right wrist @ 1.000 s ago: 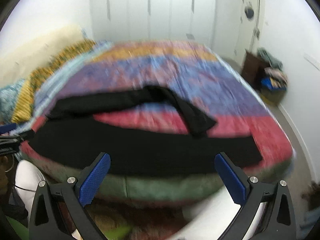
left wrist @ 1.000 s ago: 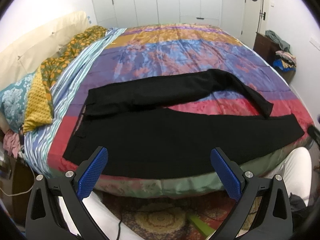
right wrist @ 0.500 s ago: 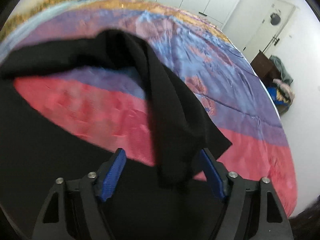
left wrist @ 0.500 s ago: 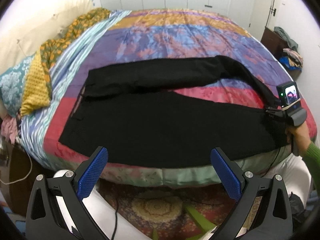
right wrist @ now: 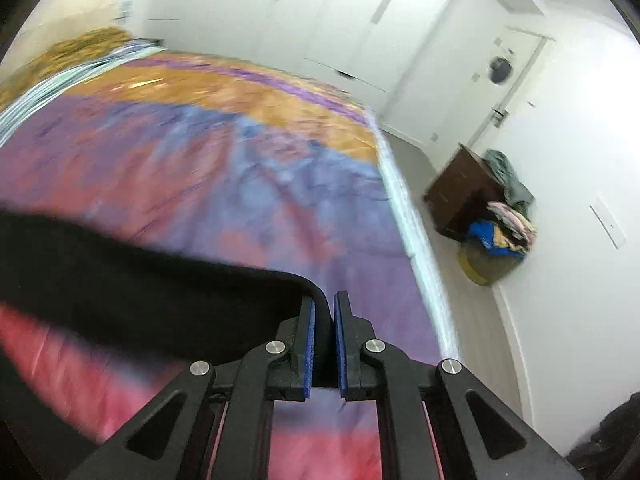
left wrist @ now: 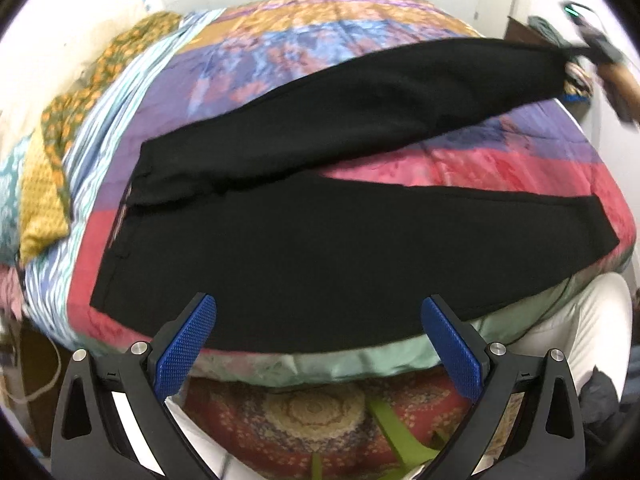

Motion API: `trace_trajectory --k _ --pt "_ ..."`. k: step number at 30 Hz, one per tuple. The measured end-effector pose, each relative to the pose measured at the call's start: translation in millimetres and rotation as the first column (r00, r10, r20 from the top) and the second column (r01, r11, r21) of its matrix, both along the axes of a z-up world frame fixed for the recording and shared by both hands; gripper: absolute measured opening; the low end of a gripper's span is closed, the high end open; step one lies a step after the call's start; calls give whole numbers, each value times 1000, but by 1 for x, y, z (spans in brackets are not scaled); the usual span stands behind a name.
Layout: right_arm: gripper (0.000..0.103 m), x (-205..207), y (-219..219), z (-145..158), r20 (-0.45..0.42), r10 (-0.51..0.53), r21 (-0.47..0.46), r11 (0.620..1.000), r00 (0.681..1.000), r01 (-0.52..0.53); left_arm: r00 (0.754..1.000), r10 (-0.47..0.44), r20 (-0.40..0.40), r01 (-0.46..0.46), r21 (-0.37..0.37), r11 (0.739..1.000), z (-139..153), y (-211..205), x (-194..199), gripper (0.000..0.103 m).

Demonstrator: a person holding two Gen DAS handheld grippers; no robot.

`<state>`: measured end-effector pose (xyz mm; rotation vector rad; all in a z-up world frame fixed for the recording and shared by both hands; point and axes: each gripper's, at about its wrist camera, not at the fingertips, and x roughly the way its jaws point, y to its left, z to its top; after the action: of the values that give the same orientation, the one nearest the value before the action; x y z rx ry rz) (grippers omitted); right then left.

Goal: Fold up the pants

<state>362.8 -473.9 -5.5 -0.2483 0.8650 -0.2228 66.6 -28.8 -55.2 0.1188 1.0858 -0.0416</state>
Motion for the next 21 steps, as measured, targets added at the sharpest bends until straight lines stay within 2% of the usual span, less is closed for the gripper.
trace_trajectory --k 1,2,3,5,8,9,11,12,13,15,17,18,21 --pt "27 27 -19 -4 -29 -62 50 997 998 63 1000 -11 6 11 9 1000 1 -4 -1 102" --pt "47 40 -28 -8 -28 -101 73 992 994 103 1000 -16 7 16 16 1000 2 -4 -2 102" --pt "55 51 -42 -14 -28 -168 97 981 985 170 1000 -16 7 16 23 1000 3 -4 -2 102" --pt "55 49 -59 -30 -26 -244 168 955 969 245 1000 2 3 -2 29 1000 0 1 -2 102" --pt "55 21 -73 -60 -40 -264 340 903 964 262 997 60 -43 -61 -1 998 -14 17 8 102" --pt "55 9 -78 -79 -75 -259 416 870 963 266 995 80 -65 -81 -15 997 -21 22 12 102" --pt "54 -16 -91 -117 -142 -271 557 773 952 303 990 99 -97 -103 -37 994 -31 28 19 102" --pt "55 -24 -96 -134 -165 -275 610 726 947 317 991 98 -87 -101 -38 994 -34 29 21 102" --pt "55 -34 -99 -155 -200 -268 680 655 943 330 995 90 -54 -91 -27 995 -37 31 28 102" --pt "54 -45 -94 -180 -220 -261 726 600 940 336 997 80 6 -80 16 997 -45 36 46 102" --pt "54 -48 -72 -186 -182 -214 737 616 960 277 991 130 42 -133 66 989 -58 57 87 102" --pt "54 -45 -48 -181 -142 -149 737 644 979 205 985 161 61 -165 62 984 -62 70 107 102" --pt "54 -22 16 -159 -61 19 754 656 998 33 953 275 130 -286 76 955 -78 114 176 102"
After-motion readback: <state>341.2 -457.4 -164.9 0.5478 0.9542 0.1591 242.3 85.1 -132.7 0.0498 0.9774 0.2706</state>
